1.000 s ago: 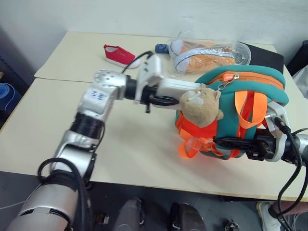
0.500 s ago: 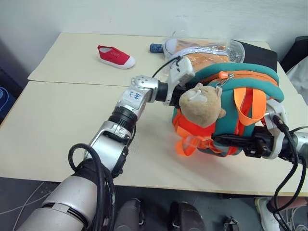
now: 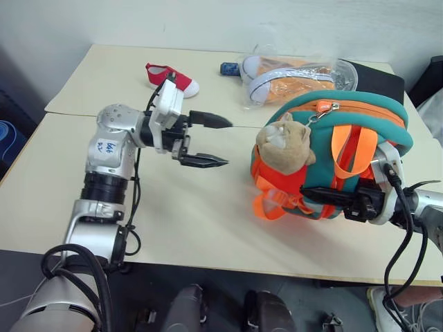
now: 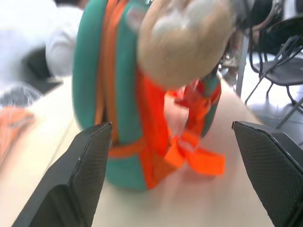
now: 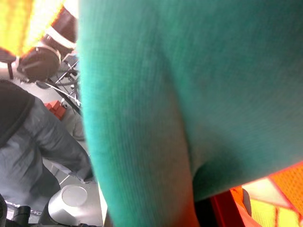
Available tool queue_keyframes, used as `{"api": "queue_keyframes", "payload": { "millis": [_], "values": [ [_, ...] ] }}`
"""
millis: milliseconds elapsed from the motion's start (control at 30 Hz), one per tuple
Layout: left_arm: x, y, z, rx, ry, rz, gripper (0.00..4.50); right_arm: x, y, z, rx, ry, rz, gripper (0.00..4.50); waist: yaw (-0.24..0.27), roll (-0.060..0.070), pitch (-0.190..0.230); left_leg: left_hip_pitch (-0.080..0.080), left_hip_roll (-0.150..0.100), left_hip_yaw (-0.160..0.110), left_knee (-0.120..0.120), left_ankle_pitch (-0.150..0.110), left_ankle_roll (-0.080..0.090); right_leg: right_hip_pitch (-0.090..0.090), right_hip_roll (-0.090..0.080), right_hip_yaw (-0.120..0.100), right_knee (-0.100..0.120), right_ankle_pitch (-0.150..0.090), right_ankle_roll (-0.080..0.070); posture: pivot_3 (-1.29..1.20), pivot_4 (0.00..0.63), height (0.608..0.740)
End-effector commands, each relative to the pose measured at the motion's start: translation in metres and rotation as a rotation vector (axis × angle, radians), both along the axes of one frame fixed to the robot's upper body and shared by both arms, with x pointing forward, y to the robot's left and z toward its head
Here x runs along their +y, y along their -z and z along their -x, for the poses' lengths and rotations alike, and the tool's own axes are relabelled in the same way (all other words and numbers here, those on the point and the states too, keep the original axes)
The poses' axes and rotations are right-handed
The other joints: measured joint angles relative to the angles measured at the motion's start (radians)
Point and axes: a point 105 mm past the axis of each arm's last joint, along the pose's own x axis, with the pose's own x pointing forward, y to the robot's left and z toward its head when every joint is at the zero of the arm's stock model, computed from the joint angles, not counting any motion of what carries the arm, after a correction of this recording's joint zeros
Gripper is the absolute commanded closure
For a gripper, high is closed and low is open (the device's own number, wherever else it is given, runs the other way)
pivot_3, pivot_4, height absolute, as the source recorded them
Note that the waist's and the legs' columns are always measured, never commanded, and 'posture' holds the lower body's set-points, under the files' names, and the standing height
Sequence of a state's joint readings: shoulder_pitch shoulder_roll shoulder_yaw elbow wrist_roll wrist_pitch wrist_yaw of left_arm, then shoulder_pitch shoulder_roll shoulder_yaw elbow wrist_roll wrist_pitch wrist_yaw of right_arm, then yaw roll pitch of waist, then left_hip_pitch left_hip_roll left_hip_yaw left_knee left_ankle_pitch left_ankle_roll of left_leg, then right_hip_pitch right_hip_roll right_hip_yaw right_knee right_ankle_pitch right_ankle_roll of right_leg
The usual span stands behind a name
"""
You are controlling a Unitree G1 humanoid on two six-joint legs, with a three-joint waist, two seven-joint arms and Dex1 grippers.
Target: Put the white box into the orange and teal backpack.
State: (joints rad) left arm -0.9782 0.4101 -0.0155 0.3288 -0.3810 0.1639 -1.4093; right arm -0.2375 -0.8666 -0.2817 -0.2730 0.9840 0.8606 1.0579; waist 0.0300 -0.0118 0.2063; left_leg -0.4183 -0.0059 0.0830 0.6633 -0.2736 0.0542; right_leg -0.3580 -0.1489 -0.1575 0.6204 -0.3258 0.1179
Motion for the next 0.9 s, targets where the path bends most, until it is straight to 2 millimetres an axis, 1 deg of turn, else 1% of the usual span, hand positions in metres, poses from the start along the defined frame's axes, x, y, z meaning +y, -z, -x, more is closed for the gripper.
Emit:
{"api": "queue_keyframes", "payload": {
  "millis": [33, 167, 267, 300, 367, 467, 600, 700, 733, 800, 900],
  "values": [
    [-0.021, -0.012, 0.013, -0.157, -0.012, 0.046, 0.24, 0.005, -0.004, 0.002, -0.01, -0.032, -0.003, 4.5, -0.003, 0.0, 0.0, 0.0, 0.0, 0.0, 0.0, 0.0, 0.0, 0.0, 0.0, 0.0, 0.0, 0.0, 0.001, 0.0, 0.15, 0.74],
    [-0.04, -0.014, 0.018, -0.161, -0.005, 0.106, 0.24, 0.006, -0.005, 0.001, -0.007, -0.041, -0.002, 4.5, -0.007, 0.0, 0.0, 0.0, 0.0, 0.0, 0.001, 0.0, 0.0, 0.0, 0.001, 0.0, 0.001, 0.001, 0.001, 0.0, 0.15, 0.74],
    [-0.055, -0.004, 0.013, -0.164, -0.042, 0.098, 0.24, 0.006, -0.006, 0.001, -0.01, -0.042, 0.0, 4.5, -0.006, 0.0, 0.0, 0.0, 0.0, 0.0, 0.001, 0.0, 0.0, 0.0, 0.002, 0.0, 0.001, 0.001, 0.001, 0.0, 0.15, 0.74],
    [-0.058, -0.003, 0.012, -0.156, -0.05, 0.113, 0.63, 0.006, -0.006, 0.001, -0.012, -0.042, -0.001, 4.5, -0.005, 0.0, 0.0, 0.0, 0.0, 0.0, 0.001, 0.0, 0.0, 0.0, 0.002, 0.0, 0.001, 0.001, 0.001, 0.0, 0.15, 0.74],
    [-0.063, -0.002, 0.016, -0.143, -0.036, 0.128, 1.1, 0.007, -0.007, 0.001, -0.016, -0.04, -0.004, 4.5, -0.004, 0.0, 0.0, 0.0, 0.0, 0.0, 0.001, 0.0, 0.0, 0.0, 0.001, -0.001, 0.001, 0.001, 0.001, 0.0, 0.15, 0.74],
    [-0.064, -0.006, 0.021, -0.129, -0.011, 0.16, 1.99, 0.007, -0.006, 0.002, -0.018, -0.034, -0.007, 4.5, -0.004, 0.0, 0.0, 0.0, 0.0, 0.0, 0.001, 0.0, 0.0, 0.0, 0.001, -0.001, 0.001, 0.001, 0.001, 0.0, 0.15, 0.74],
    [-0.052, -0.01, 0.016, -0.102, -0.04, 0.171, 3.21, 0.005, -0.006, 0.004, -0.021, -0.014, -0.015, 4.5, -0.004, 0.0, 0.0, 0.0, 0.0, 0.0, 0.001, 0.0, 0.0, 0.0, 0.001, -0.001, 0.001, 0.001, 0.001, 0.0, 0.15, 0.74],
    [-0.035, -0.016, 0.006, -0.08, -0.092, 0.167, 3.76, 0.004, -0.008, 0.006, -0.022, -0.003, -0.032, 4.5, -0.005, 0.0, 0.0, 0.0, 0.0, 0.0, 0.001, 0.0, 0.0, 0.0, 0.001, -0.001, 0.001, 0.001, 0.001, 0.0, 0.15, 0.74],
    [-0.025, -0.024, -0.003, -0.076, -0.143, 0.182, 3.89, 0.003, -0.009, 0.008, -0.015, 0.0, -0.044, 4.5, -0.005, 0.0, 0.0, 0.0, 0.0, 0.0, 0.001, 0.0, 0.0, 0.0, 0.001, -0.001, 0.001, 0.001, 0.001, 0.0, 0.15, 0.74],
    [-0.007, -0.036, -0.016, -0.057, -0.215, 0.207, 3.96, -0.001, -0.01, 0.012, -0.003, 0.005, -0.057, 4.5, -0.004, 0.0, 0.0, 0.0, 0.0, 0.0, 0.001, 0.0, 0.0, 0.0, 0.002, -0.001, 0.001, 0.001, 0.001, 0.0, 0.15, 0.74],
    [0.013, -0.045, -0.028, -0.058, -0.281, 0.197, 3.96, -0.007, -0.012, 0.016, 0.011, 0.029, -0.07, 4.5, -0.004, 0.0, 0.0, 0.0, 0.0, 0.0, 0.001, 0.0, 0.0, -0.001, 0.002, -0.001, 0.001, 0.001, 0.001, 0.0, 0.15, 0.74]
  ]
}}
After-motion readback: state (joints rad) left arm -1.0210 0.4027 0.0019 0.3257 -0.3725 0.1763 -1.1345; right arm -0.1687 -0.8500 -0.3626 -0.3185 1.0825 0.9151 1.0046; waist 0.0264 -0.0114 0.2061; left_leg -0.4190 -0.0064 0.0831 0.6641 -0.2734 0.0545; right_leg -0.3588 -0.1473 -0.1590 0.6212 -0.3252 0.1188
